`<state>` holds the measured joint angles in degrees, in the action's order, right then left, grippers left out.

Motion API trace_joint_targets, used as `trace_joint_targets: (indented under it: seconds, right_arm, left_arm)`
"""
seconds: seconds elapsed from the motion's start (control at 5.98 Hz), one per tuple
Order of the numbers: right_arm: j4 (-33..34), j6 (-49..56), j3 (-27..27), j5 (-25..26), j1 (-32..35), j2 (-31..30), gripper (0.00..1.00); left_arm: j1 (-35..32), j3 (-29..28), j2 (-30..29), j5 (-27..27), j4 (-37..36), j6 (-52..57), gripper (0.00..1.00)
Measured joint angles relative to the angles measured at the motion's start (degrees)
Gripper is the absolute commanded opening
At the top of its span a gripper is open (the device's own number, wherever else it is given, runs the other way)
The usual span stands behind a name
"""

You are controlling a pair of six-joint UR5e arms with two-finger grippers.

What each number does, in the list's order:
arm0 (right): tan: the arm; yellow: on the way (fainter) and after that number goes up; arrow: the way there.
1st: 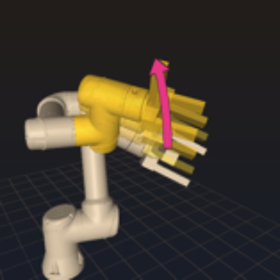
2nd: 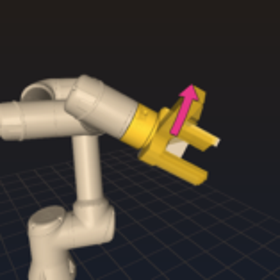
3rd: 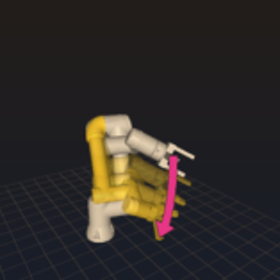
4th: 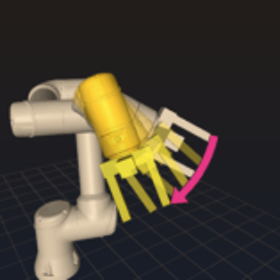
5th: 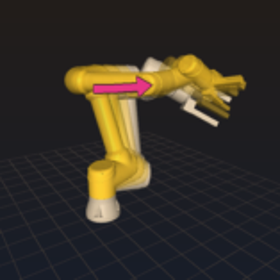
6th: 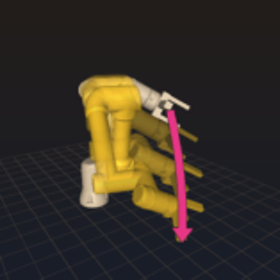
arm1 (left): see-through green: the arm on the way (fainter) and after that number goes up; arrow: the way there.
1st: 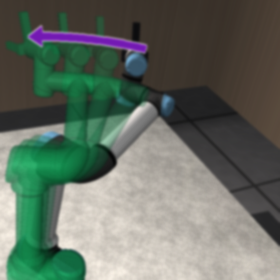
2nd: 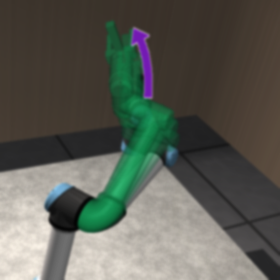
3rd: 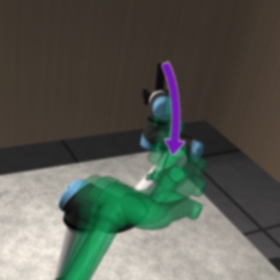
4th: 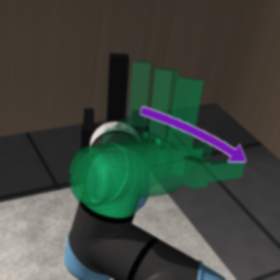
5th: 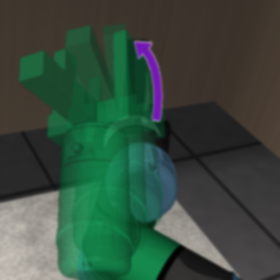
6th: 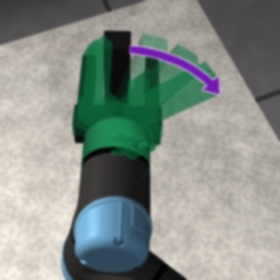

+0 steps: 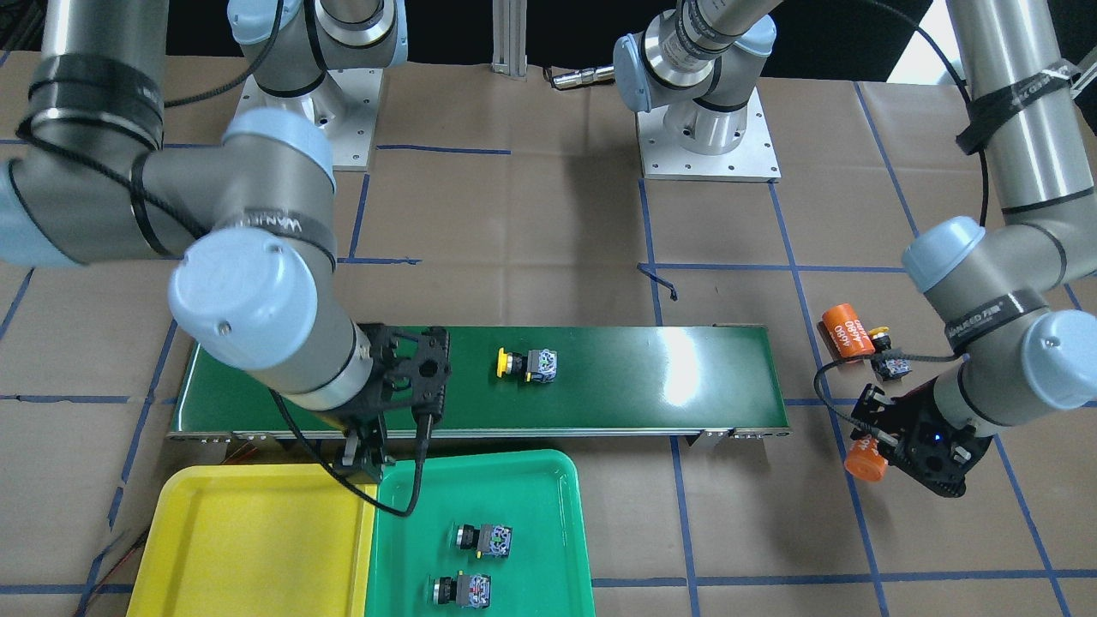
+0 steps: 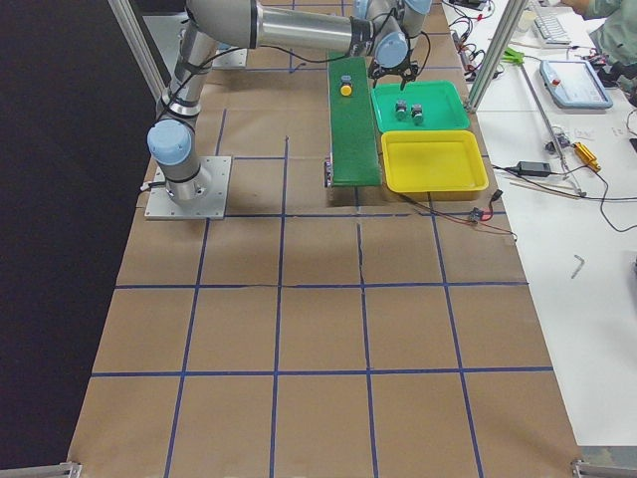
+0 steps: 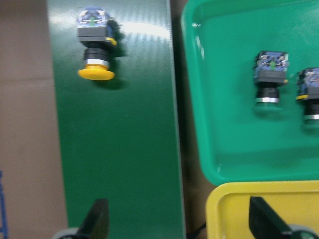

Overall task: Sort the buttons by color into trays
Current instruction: 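Grasp yellow button with right gripper while left sets orange cylinder on belt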

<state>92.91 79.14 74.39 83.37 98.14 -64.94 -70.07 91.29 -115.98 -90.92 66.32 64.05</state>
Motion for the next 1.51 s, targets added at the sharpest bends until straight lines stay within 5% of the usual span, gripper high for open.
trace_joint_targets:
  seconds: [0.33, 1.0, 1.17, 1.34, 1.51]
  right_arm:
    - [-0.07, -3.22, 8.66, 0.92, 0.45, -7.8, 1.0]
    - [16.15, -11.23, 17.88, 0.85, 7.11, -5.02, 1.0]
    - [22.11, -9.68, 22.66, 1.11, 6.41, -4.97, 1.0]
    - [26.08, -8.0, 26.19, 1.44, 4.96, -5.04, 1.0]
    - [27.63, -6.25, 27.95, 2.42, 3.14, -5.25, 1.0]
  left_arm:
    - [-6.74, 4.32, 7.36, 0.33, 3.22, 9.03, 0.0]
    - [-11.86, 17.09, 13.81, 1.1, -2.18, 23.87, 0.04]
    - [-12.35, 17.82, 13.71, 1.13, -3.62, 24.64, 0.38]
    - [-12.92, 17.98, 13.63, 1.14, -4.61, 24.92, 0.94]
    - [-13.24, 17.94, 13.61, 1.75, -4.91, 24.81, 0.98]
